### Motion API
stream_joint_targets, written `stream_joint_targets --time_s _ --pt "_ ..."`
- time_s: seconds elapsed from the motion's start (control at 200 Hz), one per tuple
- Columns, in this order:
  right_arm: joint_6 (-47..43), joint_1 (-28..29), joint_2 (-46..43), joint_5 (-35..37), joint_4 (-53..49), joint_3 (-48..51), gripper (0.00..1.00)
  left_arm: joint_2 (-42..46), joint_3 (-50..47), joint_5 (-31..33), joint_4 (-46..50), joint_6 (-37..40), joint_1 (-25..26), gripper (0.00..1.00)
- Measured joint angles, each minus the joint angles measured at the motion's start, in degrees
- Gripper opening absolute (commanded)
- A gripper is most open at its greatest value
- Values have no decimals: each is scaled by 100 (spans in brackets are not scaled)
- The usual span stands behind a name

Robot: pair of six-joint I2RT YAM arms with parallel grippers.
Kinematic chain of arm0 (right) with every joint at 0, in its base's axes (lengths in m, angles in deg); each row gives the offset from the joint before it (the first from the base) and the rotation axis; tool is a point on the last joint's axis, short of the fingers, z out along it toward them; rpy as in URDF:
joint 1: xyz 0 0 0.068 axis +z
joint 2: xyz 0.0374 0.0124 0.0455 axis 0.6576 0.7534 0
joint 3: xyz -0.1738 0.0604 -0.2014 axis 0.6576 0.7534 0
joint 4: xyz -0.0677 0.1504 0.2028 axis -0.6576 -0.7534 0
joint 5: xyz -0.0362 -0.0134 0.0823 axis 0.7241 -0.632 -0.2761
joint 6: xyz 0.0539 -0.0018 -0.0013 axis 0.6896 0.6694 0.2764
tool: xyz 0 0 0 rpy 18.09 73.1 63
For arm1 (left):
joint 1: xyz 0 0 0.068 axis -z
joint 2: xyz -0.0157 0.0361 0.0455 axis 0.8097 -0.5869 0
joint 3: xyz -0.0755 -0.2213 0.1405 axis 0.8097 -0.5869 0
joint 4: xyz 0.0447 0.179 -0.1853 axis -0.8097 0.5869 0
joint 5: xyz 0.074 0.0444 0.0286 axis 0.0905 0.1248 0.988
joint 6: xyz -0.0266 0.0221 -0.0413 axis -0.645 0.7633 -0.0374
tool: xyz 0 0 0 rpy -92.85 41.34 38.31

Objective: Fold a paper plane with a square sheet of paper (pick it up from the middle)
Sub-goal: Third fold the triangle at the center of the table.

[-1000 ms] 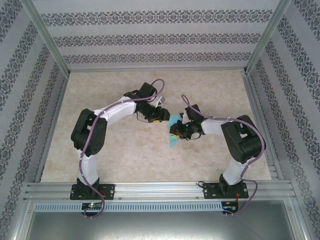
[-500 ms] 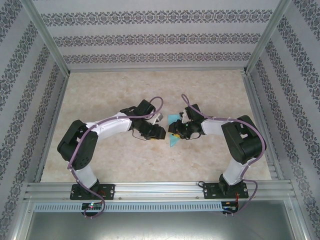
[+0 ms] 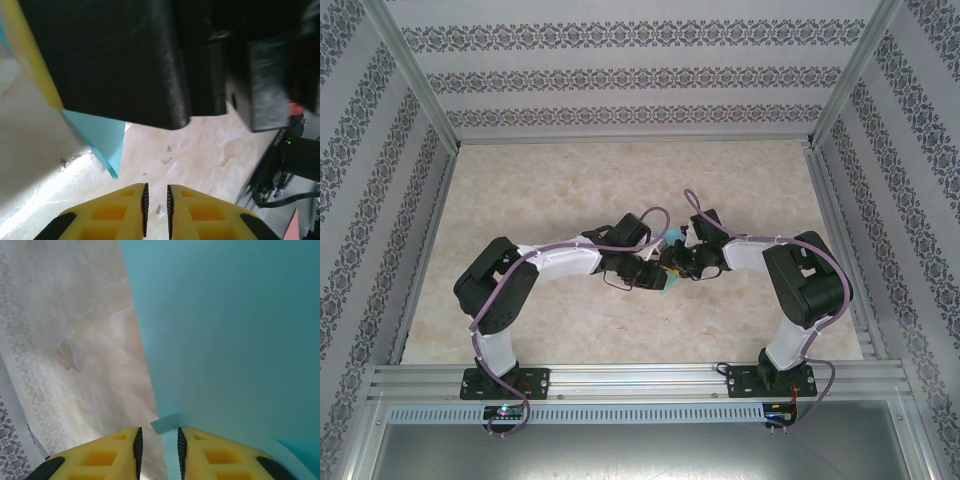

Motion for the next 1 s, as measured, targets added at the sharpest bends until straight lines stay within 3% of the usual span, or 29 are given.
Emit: stream_joint_targets --time_s 0.38,1.004 --pt "-2 0 0 15 -20 7 25 -417 -59 197 -555 66 2 15" --pt "-2 0 -59 61 -103 7 29 -649 -15 295 -505 654 2 15"
